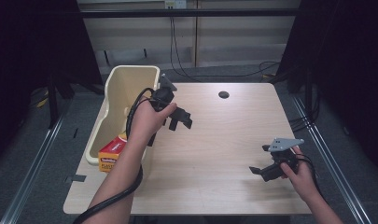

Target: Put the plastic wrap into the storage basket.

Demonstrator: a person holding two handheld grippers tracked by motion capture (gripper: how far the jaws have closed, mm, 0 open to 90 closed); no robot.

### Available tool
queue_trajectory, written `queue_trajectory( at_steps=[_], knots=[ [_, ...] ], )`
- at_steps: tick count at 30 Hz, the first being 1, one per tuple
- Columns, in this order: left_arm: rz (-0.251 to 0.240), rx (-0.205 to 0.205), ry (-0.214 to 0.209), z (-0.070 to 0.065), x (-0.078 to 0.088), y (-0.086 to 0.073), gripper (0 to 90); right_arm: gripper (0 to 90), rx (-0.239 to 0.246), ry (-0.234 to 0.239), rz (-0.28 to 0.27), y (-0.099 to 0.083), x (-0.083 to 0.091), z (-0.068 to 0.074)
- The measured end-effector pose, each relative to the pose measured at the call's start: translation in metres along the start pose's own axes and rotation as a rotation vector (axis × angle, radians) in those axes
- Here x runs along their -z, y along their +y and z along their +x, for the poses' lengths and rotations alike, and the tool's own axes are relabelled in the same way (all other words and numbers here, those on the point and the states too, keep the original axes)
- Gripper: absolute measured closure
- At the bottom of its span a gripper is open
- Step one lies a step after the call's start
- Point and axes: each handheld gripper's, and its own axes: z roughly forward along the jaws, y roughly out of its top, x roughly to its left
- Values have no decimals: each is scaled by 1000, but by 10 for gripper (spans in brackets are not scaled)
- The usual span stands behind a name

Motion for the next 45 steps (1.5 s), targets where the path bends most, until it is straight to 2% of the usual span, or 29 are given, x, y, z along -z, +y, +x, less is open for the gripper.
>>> queue_trajectory(
  at_steps=[6, 9, 14, 18, 24, 28, 34, 36, 40, 45],
  knots=[
    [19, -11, -32, -1, -12, -3, 45, 0, -2, 5, -1, 0, 0, 0],
    [22, -17, -22, -1, -15, -4, 46, 0, -6, 5, 0, 0, 1, 0],
    [10, -16, -30, -1, -21, -7, 44, 0, -7, 4, 1, 0, 1, 0],
    [21, -19, -37, -2, -27, -11, 45, 0, -4, 3, 4, 0, 1, 0],
    [28, -40, -35, -3, -35, -16, 45, 0, 1, -2, 5, 0, 0, 0],
    [21, -37, -43, -3, -41, -21, 45, 0, -3, 2, 2, 0, 1, 0],
    [34, -59, -55, -4, -49, -27, 44, 0, 2, 0, 5, 0, 0, 0],
    [27, -50, -54, -5, -51, -29, 43, 0, -4, 1, 4, 0, 0, 0],
    [20, -69, -49, -5, -55, -33, 44, 0, -4, 5, 4, 0, 1, 0],
    [25, -67, -59, -2, -62, -38, 44, 0, -3, 2, 3, 0, 0, 0]
  ],
)
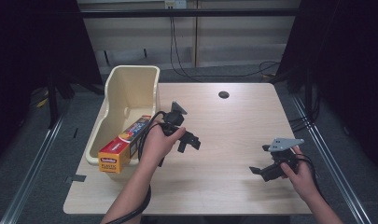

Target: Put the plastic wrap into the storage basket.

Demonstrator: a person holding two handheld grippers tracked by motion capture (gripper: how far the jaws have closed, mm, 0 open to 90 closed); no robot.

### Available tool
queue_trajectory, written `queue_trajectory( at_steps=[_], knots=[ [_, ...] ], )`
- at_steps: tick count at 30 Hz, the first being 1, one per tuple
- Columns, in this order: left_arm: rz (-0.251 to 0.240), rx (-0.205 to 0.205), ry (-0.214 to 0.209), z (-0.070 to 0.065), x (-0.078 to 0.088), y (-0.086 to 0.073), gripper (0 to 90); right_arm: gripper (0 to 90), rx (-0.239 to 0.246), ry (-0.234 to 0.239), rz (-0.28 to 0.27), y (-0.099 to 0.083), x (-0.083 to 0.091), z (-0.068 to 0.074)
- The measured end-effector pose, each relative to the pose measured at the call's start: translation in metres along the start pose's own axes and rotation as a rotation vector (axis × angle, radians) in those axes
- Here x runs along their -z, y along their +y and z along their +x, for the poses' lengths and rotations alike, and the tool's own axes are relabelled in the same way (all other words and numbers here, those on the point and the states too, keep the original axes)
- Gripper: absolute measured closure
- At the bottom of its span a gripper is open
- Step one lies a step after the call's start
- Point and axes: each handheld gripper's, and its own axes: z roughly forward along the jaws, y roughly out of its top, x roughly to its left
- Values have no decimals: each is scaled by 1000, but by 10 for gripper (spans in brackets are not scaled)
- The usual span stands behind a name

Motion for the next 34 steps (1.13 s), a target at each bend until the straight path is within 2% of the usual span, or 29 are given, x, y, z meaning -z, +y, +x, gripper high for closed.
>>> queue_trajectory(
  at_steps=[3, 10, 12, 17, 21, 23, 24, 27, 32, 34],
  knots=[
    [8, -4, -3, 3, -6, -3, 44, 0, 0, -1, 1, 0, 0, 0],
    [-17, -11, -4, 5, -17, -9, 46, 0, 1, 0, 3, 0, 0, -1],
    [-18, -6, -24, 6, -20, -11, 47, 0, 3, -8, 5, 0, 0, 0],
    [-26, -8, -17, 8, -27, -15, 47, 0, 6, -7, 5, -1, 0, -1],
    [-10, -20, -28, 11, -32, -18, 46, 0, 3, -9, 9, 0, -1, 0],
    [-19, -6, -24, 12, -34, -20, 46, 0, 5, -7, 9, 0, -1, 0],
    [-13, -17, -22, 13, -35, -21, 46, 0, 5, -7, 9, 0, -1, 0],
    [-25, -12, -40, 14, -38, -23, 46, 0, 3, -1, 11, -1, -2, -1],
    [-23, -13, -38, 16, -42, -27, 46, 0, 12, -5, 15, 0, -3, 1],
    [-21, -26, -31, 17, -43, -29, 47, 0, 12, -4, 14, 0, -4, 0]
  ],
)
